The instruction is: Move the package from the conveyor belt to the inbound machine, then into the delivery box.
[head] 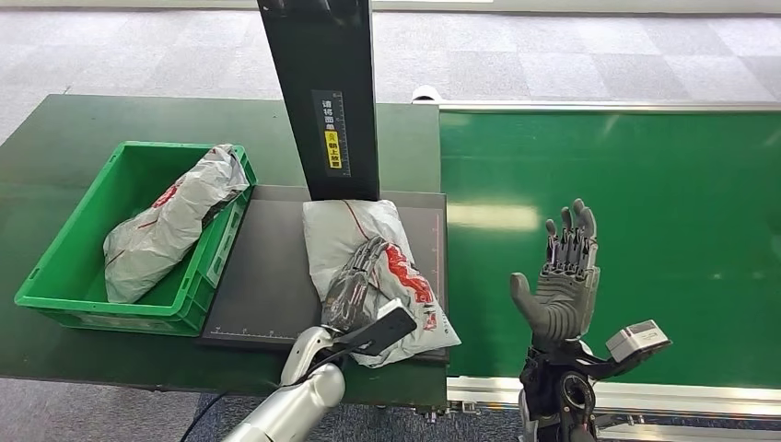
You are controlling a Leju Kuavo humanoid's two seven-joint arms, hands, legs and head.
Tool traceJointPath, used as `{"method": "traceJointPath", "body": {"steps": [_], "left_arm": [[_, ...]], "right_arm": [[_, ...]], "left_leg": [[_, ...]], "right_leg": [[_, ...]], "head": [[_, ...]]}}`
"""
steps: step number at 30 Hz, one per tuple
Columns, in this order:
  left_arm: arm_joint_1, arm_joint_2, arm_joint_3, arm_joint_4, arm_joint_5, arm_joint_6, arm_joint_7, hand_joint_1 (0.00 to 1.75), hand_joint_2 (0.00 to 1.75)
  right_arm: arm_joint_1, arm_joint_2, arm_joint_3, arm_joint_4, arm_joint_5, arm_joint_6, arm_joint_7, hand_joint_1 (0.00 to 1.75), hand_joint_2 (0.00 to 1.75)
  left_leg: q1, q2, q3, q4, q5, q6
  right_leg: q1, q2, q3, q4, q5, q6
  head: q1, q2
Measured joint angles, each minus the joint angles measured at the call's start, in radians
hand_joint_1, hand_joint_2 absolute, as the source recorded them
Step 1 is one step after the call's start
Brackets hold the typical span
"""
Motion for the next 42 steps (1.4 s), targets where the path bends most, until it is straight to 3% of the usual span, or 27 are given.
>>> {"method": "traceJointPath", "body": {"steps": [1, 2, 3, 10, 19, 22, 25, 31, 37, 42], "left_arm": [[-0.009, -0.003, -0.016, 0.016, -0.012, 0.004, 0.024, 1.41, 1.75], [-0.017, -0.005, -0.03, 0.03, -0.019, 0.007, 0.04, 1.61, 1.75], [-0.023, -0.007, -0.041, 0.041, -0.023, 0.009, 0.048, 1.71, 1.75], [-0.044, -0.008, -0.075, 0.079, -0.011, 0.025, 0.033, 1.71, 1.75], [-0.046, -0.008, -0.069, 0.082, 0.112, -0.012, -0.138, 1.72, 1.75], [-0.033, -0.008, -0.066, 0.057, 0.194, -0.006, -0.235, 1.74, 1.75], [0.009, 0.005, -0.075, -0.093, 0.355, -0.028, -0.322, 1.74, 1.75], [0.19, 0.068, -0.091, -0.637, 0.498, -0.066, -0.339, 1.75, 1.75], [0.349, 0.127, -0.079, -1.056, 0.492, 0.075, -0.339, 1.72, 1.75], [0.404, 0.163, -0.011, -1.243, 0.488, 0.123, -0.339, 1.72, 1.75]], "right_arm": [[0.001, 0.001, 0.0, -0.001, -0.003, 0.0, 0.0, 0.0, 1.75], [0.003, 0.002, -0.001, -0.002, -0.006, 0.0, 0.0, 0.0, 1.75], [0.006, 0.003, -0.001, -0.003, -0.007, 0.0, 0.0, 0.0, 1.75], [0.021, 0.003, -0.005, -0.009, -0.016, 0.0, 0.0, 0.0, 1.75], [0.03, 0.009, -0.01, -0.016, -0.016, -0.002, 0.0, 0.0, 1.75], [0.035, 0.011, -0.013, -0.019, -0.015, -0.005, 0.0, 0.0, 1.75], [0.041, 0.013, -0.024, -0.027, -0.022, -0.006, 0.0, 0.0, 1.75], [0.058, 0.016, -0.076, -0.033, -0.04, 0.009, 0.0, 0.0, 1.75], [0.082, 0.02, -0.122, -0.045, -0.047, 0.03, 0.0, 0.0, 1.75], [0.096, 0.03, -0.146, -0.06, -0.049, 0.041, 0.0, 0.0, 1.75]], "left_leg": [[0.0, 0.0, 0.0, 0.0, 0.0, 0.0], [0.0, 0.0, 0.0, 0.0, 0.0, 0.0], [0.0, 0.0, 0.0, 0.0, 0.0, 0.0], [0.0, 0.0, 0.001, 0.0, 0.0, 0.0], [0.0, 0.0, 0.001, 0.0, 0.0, 0.0], [0.0, 0.0, 0.0, 0.0, 0.0, 0.0], [0.0, 0.0, -0.001, 0.0, 0.0, 0.0], [0.0, 0.002, -0.002, 0.0, -0.001, 0.0], [0.0, 0.003, -0.003, 0.0, -0.002, -0.001], [0.0, 0.002, -0.002, -0.001, -0.001, -0.001]], "right_leg": [[0.0, 0.0, 0.0, 0.0, 0.0, 0.0], [0.0, 0.0, 0.0, 0.0, 0.0, 0.0], [0.0, 0.0, 0.001, 0.0, 0.0, 0.0], [0.0, 0.0, 0.001, 0.0, 0.0, 0.0], [0.0, 0.0, 0.001, 0.0, 0.0, 0.0], [0.0, 0.0, 0.001, 0.0, 0.0, 0.0], [0.0, 0.0, -0.001, 0.0, 0.0, 0.0], [0.0, 0.002, -0.003, 0.0, 0.0, 0.0], [0.0, 0.003, -0.004, 0.0, -0.001, -0.001], [0.0, 0.002, -0.002, 0.0, -0.001, -0.001]], "head": [[0.0, 0.0], [0.0, 0.0], [0.0, 0.0], [0.0, 0.0], [0.0, 0.0], [0.0, 0.0], [0.0, 0.0], [0.0, 0.0], [0.0, 0.0], [0.0, 0.0]]}}
